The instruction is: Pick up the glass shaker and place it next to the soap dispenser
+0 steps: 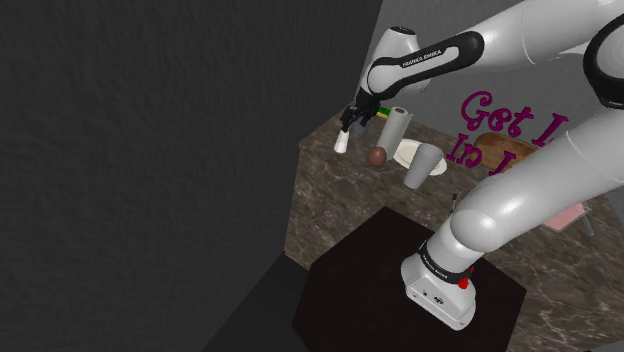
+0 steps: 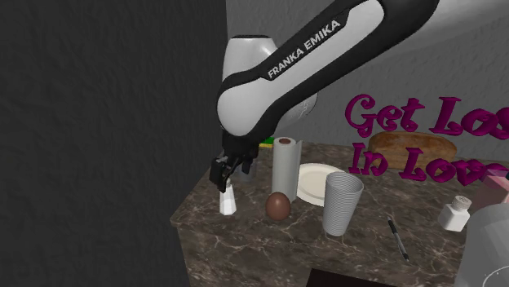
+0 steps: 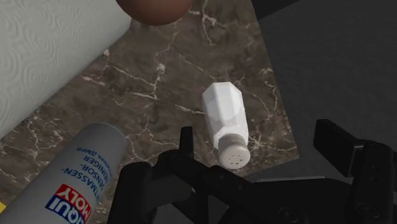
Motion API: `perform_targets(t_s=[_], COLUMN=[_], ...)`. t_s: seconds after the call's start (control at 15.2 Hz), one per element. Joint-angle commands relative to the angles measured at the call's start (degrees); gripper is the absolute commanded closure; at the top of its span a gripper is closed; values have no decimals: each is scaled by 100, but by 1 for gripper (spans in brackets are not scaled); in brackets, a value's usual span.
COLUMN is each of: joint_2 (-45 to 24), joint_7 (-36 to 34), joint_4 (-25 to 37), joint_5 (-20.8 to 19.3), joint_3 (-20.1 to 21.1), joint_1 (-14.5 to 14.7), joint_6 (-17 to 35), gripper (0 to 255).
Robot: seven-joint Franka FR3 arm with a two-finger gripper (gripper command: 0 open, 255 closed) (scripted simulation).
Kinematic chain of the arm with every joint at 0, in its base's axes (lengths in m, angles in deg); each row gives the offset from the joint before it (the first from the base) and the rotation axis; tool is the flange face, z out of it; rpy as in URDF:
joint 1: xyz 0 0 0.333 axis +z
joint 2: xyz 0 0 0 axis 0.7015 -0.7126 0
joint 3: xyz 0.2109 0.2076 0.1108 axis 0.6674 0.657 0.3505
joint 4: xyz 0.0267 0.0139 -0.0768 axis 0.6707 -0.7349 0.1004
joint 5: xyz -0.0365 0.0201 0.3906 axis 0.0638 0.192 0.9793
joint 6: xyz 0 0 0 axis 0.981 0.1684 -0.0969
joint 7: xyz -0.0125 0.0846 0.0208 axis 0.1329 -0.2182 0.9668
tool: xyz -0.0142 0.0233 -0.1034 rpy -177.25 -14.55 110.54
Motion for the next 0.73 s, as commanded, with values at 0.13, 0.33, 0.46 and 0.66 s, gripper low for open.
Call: perform_targets(t_s=[0.13,0.33,0.46,0.66], joint_2=[-579,-800,-954,-1077], joint_7=[143,189,225,256], joint_4=[83,57,47,42], joint_5=[121,184,234,278], joint_3=[-96,-115,-126,-133], joint_1=[19,34,45,53], joint_6=[639,883,1044,1170], gripper=[0,0,0,0])
